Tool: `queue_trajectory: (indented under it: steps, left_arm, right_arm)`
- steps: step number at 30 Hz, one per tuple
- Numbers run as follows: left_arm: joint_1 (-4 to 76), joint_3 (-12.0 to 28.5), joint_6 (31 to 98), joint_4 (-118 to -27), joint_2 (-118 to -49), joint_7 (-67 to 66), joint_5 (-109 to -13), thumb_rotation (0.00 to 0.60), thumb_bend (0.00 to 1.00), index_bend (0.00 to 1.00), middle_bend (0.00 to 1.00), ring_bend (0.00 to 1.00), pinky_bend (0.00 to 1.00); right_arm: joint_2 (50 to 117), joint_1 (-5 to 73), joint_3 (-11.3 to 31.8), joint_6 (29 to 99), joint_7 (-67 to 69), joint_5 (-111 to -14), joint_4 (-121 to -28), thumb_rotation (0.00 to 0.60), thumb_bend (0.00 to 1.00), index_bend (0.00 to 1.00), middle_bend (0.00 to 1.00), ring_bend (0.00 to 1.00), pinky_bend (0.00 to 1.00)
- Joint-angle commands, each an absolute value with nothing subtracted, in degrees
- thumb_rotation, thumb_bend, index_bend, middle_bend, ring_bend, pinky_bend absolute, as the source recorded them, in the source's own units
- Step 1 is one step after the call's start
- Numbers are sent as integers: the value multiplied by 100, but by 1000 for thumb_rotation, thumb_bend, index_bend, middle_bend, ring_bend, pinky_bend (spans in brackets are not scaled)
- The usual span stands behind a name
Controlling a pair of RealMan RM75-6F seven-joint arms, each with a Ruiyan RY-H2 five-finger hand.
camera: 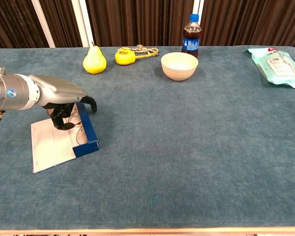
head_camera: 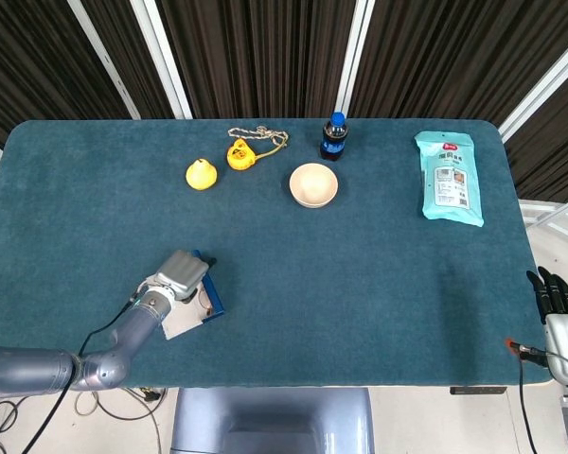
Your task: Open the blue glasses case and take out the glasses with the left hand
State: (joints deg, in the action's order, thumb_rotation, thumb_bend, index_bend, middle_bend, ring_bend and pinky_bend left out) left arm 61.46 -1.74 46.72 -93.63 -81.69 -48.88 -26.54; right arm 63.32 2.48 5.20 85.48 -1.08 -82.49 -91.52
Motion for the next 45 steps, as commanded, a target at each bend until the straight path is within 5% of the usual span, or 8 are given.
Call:
queue_trajectory:
  steps: [1, 22, 33, 45]
  left_arm:
    - [6177, -299, 4740, -9434, -8031, -4893, -2562, 600, 427, 234, 994, 888, 968]
    - [5709, -1162, 4745, -10216, -6851, -4267, -2802, 600, 424, 318, 997, 891, 968]
    - [4979, -643, 5737, -9791, -7397, -3249, -3970, 600, 404, 398, 1000, 923, 992]
    - [4761, -536, 5857, -9712, -7784, -3399, -4224, 600, 385, 447, 1000, 927, 995]
  right_arm:
    - [6333, 249, 520, 8551, -110, -8253, -9153, 600, 157, 0, 0, 0, 210]
    - [6336, 238, 514, 8568, -135, -8261, -9192, 600, 158, 0, 0, 0, 210]
    - [6335, 235, 513, 8576, -129, -8269, -9208, 600, 158, 0, 0, 0, 210]
    - [6323, 231, 516, 8578, -105, -8268, -9213, 600, 157, 0, 0, 0, 210]
